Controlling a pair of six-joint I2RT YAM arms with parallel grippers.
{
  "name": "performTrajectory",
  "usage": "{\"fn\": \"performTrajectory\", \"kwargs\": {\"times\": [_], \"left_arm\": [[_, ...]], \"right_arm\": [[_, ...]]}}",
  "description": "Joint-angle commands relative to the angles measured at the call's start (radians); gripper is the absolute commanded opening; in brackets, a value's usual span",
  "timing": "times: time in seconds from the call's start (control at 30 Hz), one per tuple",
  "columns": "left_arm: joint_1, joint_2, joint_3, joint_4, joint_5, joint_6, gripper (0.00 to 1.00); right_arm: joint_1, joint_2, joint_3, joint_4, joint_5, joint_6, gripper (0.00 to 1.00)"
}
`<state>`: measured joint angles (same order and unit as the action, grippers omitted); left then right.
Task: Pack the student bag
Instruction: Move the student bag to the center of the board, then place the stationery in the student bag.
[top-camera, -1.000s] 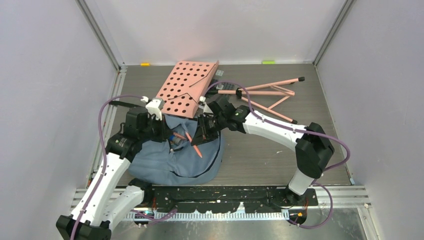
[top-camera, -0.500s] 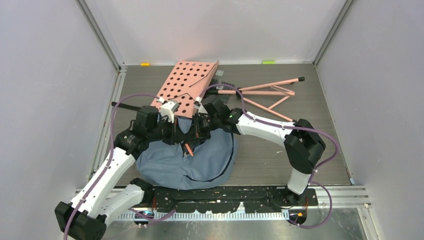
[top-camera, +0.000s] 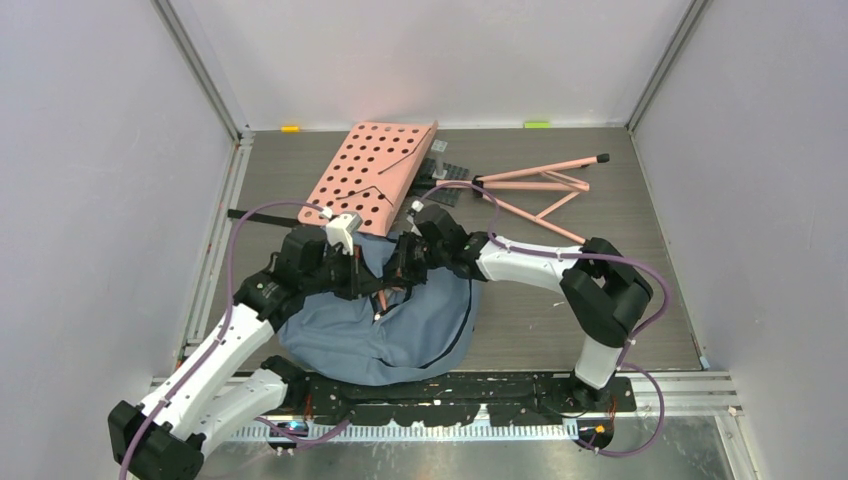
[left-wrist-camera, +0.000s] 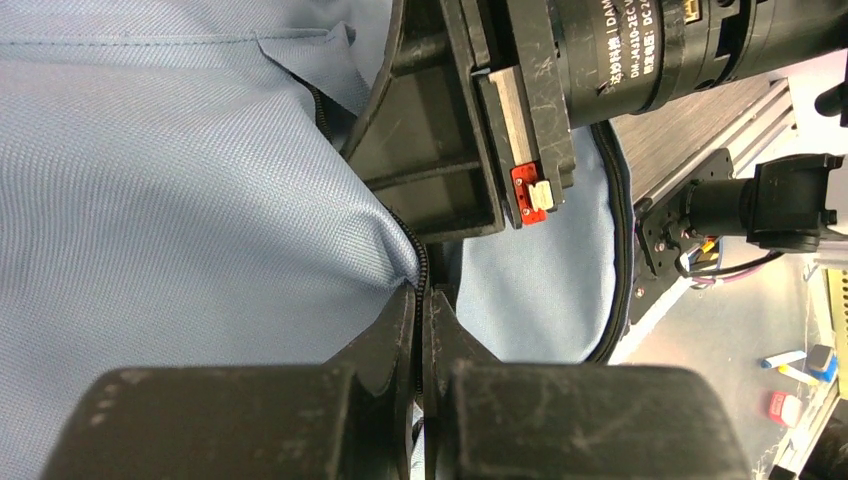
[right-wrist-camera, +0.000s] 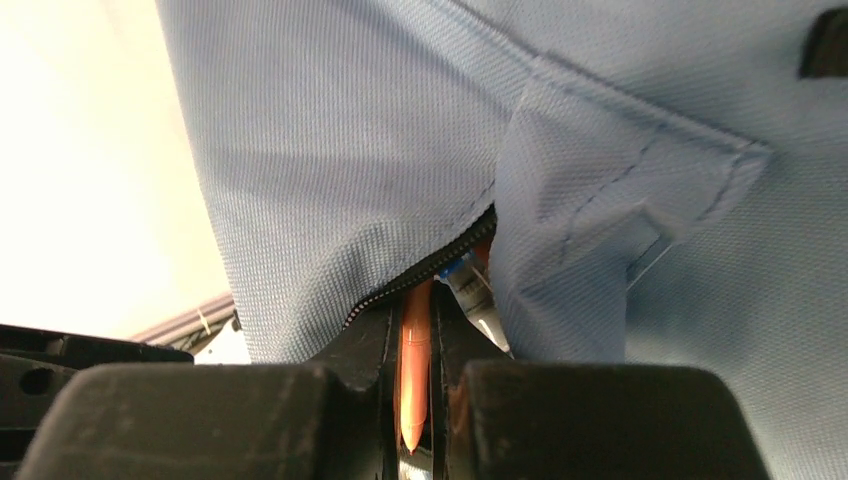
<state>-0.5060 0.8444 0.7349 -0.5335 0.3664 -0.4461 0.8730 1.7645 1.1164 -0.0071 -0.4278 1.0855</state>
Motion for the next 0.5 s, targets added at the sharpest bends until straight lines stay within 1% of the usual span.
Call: {"fn": "performTrajectory", "kwargs": {"times": [0.0, 0.13, 0.27, 0.47], "left_arm": [[-0.027, -0.027, -0.013, 0.058, 0.040, -0.063, 0.00], [-0.033, -0.022, -0.017, 0.061, 0.025, -0.065, 0.00], [-0.037, -0.018, -0.015, 0.061, 0.006, -0.074, 0.00], [-0.038, -0.040, -0.024, 0.075, -0.068, -0.079, 0.00]], "right_arm": [[-0.006, -0.062, -0.020, 0.139, 0.127, 0.069, 0.01], [-0.005, -0.047, -0.024, 0.201, 0.172, 0.112, 0.01], [0.002, -0.026, -0.006, 0.222, 0.207, 0.116, 0.01], [0.042, -0.025, 0.022, 0.174, 0.275, 0.064, 0.01]]}}
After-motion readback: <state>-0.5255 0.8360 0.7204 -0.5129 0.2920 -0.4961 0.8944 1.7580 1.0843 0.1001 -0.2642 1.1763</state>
